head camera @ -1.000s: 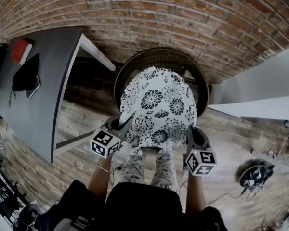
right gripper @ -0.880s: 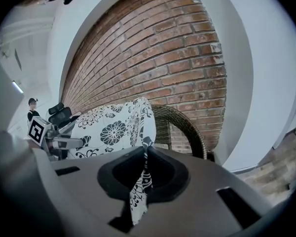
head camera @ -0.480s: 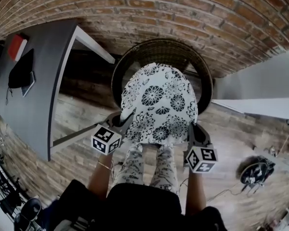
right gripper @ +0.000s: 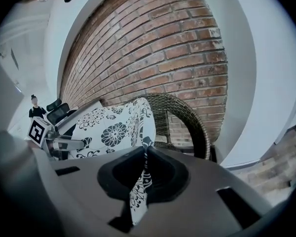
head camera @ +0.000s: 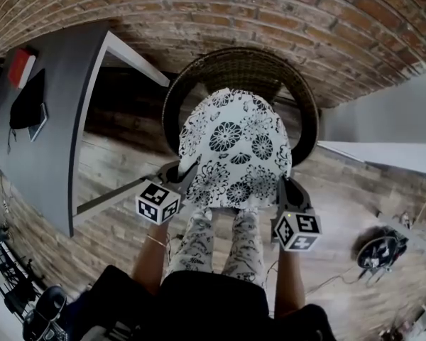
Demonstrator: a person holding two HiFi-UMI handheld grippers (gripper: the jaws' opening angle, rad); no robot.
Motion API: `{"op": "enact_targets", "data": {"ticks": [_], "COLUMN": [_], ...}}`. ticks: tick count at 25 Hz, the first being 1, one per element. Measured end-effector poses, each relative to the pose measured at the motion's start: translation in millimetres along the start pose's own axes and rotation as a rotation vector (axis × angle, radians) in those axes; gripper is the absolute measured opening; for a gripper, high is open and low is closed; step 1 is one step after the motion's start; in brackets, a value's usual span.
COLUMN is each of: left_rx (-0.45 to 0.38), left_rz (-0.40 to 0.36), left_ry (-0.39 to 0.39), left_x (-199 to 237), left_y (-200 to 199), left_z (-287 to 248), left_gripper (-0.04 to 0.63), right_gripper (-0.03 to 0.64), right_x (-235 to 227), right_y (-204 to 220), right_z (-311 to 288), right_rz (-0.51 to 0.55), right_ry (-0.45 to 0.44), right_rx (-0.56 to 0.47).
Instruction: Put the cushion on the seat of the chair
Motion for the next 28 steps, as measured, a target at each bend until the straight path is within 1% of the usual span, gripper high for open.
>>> {"op": "enact_targets", "data": {"ticks": [7, 11, 15, 17, 20, 28], "left_rx": [0.02, 0.028, 0.025, 0.026, 0.026, 0.043], "left_rz": [0.019, 0.028, 0.01, 0.011, 0.032, 0.08], "left_ry": [-0.004, -0.007, 0.012, 0.009, -0.001, 0.007], "left_x": [7, 8, 6, 7, 9, 14], "left_y": [17, 19, 21, 24, 27, 39], "left_z": [-9, -11, -15, -17, -19, -25], "left_gripper": [0.025, 0.025, 0.026, 0.026, 0.026, 0.028], "right_gripper": [0.012, 0.012, 0.012, 0.012, 0.012, 0.012], "right_x": [-5, -3, 0, 1, 0, -6], "right_y": [13, 14, 16, 17, 19, 27], "right_z": [-12, -15, -19, -20, -21, -26], "right_rz": [-0.002, -0.004, -0.008, -0.008, -0.004, -0.005], "right_ry": [-0.004, -0.006, -0.006, -0.008, -0.008, 0.006], "right_rx": [0.02, 0.035, 0.045, 0.048, 0.052, 0.078]}}
Point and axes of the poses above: the fingertips, and each gripper's own axes: z backward along the fingers, x to its left, y out of its underside, the point moved 1 cm from there along z, backward along the fingers
